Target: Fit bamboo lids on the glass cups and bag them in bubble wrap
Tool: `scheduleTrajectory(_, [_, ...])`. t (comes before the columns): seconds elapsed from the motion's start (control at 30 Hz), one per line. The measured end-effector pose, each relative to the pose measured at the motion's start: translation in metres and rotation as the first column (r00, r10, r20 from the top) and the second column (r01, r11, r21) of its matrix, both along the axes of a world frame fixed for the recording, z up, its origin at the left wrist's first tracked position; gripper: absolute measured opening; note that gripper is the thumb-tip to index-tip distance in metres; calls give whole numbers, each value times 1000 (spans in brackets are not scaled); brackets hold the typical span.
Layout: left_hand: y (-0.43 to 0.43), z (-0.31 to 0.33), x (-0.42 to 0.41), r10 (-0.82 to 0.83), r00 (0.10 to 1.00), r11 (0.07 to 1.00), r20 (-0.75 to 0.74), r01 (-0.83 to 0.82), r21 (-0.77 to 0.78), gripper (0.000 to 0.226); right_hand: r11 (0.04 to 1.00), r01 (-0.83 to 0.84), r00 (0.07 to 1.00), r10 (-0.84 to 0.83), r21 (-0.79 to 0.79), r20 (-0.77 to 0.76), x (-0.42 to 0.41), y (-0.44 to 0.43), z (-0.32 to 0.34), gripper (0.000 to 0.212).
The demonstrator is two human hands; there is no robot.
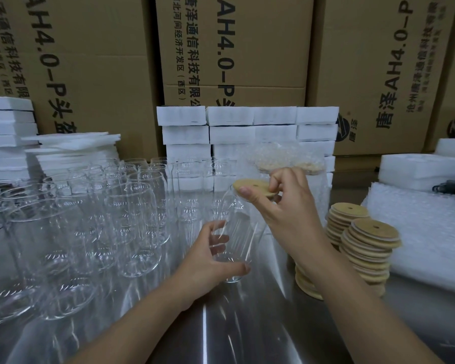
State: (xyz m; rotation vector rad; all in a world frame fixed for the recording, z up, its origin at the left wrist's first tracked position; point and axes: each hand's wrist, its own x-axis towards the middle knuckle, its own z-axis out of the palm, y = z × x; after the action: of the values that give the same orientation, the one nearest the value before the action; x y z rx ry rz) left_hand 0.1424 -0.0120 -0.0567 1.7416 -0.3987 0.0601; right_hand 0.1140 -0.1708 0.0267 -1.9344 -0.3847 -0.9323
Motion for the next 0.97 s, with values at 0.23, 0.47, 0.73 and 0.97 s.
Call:
scheduleTrajectory(0.23, [2, 1, -1, -24, 1000, 1000, -9, 24, 12, 84, 998, -52, 999, 52, -43, 0, 2, 4, -5, 46])
scheduleTrajectory(0.47, [2, 2, 1, -41, 999, 999, -24, 42, 10, 87, 987, -118, 992, 113, 106, 51, -1, 13, -8, 20])
scheduleTrajectory(0.73, [4, 1, 3, -10, 999, 1000, -42, 10, -9, 90, 984, -118, 993, 114, 132, 32, 1, 17, -15, 19])
scheduleTrajectory(0.97, [2, 2, 1, -13, 998, 999, -60, 10, -52, 91, 1000, 0, 999, -1, 15, 51, 2, 14, -17, 20])
